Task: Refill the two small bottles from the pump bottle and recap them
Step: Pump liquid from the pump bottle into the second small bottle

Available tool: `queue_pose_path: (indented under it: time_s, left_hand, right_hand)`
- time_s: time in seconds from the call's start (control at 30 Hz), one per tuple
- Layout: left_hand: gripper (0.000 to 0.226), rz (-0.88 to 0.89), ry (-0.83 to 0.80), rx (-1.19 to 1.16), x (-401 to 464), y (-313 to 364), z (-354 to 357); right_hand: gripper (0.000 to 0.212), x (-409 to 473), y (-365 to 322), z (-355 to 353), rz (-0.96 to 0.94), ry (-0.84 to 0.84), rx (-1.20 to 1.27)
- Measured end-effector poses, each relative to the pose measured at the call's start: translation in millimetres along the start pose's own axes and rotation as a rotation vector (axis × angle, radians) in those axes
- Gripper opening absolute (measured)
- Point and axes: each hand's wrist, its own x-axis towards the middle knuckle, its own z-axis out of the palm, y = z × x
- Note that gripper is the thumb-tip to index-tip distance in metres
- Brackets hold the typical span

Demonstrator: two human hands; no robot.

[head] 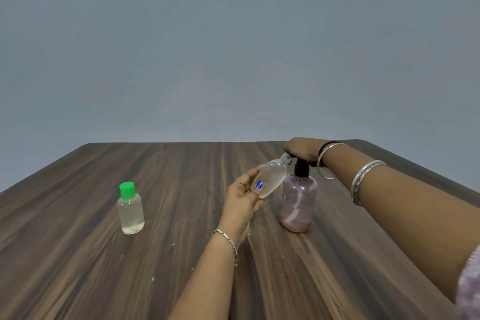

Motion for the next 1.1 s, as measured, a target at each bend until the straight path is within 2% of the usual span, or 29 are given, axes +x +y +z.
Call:
queue_pose_path:
  time_s: [0.17, 0.6, 0.73, 0.87, 1.1]
  left_hand:
    - [0.033, 0.003, -0.002, -0.007, -2, -1, 3]
    - [0.036, -0.021, 0.026, 0.031, 0, 0, 2]
    - [0.033, -0.008, 0.009, 0.016, -1, 1, 3]
    - [0.034, -0.005, 0.013, 0.012, 1, 0, 2]
    - [0.034, -0.015, 0.008, 0.019, -1, 1, 3]
  right_hand:
    - [0.035, 4, 1, -2, 0.04, 0.012, 0.037]
    - [0.032, 4, 0, -16, -0.054, 0.004, -0.063]
    - [0.039, 10, 1, -10, -0.064, 0.031, -0.144]
    - [0.036, 11, 3, -6, -0.097, 0.063, -0.258]
    - [0.042, 12, 4, -2, -0.143, 0.031, -0.475]
